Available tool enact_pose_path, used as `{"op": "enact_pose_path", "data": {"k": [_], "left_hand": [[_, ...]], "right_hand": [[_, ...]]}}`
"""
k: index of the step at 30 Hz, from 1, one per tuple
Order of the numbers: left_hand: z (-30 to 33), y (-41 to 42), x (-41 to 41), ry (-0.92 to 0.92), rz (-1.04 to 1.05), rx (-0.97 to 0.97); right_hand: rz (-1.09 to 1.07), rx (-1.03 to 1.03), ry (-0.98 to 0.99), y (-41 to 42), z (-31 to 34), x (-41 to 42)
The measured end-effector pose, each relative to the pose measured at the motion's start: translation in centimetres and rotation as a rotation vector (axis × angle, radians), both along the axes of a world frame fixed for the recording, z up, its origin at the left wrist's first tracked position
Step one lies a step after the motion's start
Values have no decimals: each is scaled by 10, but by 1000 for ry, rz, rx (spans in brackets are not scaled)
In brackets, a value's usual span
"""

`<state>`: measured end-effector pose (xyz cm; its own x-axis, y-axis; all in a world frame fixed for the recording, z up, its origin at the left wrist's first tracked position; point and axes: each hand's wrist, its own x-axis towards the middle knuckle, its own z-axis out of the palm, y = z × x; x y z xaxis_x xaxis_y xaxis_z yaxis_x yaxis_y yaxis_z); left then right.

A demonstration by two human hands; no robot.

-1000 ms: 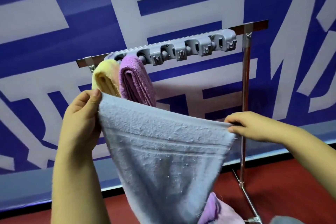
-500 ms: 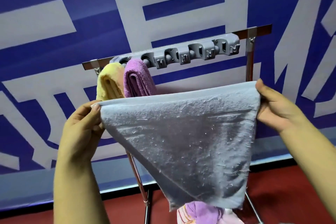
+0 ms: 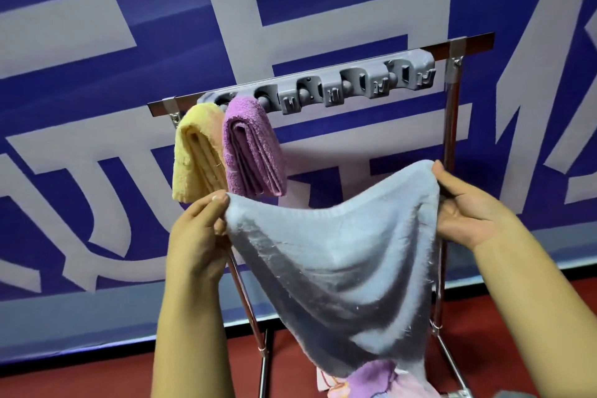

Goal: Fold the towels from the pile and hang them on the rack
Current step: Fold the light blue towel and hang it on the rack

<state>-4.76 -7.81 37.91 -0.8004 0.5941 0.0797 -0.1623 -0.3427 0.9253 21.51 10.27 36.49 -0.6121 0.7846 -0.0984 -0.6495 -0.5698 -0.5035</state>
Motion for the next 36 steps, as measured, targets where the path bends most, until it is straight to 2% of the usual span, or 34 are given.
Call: {"op": "enact_pose_path", "data": {"k": [6, 12, 17, 26, 36], "left_hand": [[9, 11, 48, 134, -148, 30], [13, 18, 88, 238, -209, -23], [14, 21, 102, 342, -195, -41], [13, 18, 111, 488, -184, -60], [17, 10, 116, 484, -244, -20]], "right_hand": [[-31, 211, -133, -30, 9, -25], [-104, 512, -340, -64, 19, -42], [-134, 701, -424, -84, 23, -43], [-276, 851, -538, -88, 16, -44], [-393, 970, -625, -94, 20, -42]]}}
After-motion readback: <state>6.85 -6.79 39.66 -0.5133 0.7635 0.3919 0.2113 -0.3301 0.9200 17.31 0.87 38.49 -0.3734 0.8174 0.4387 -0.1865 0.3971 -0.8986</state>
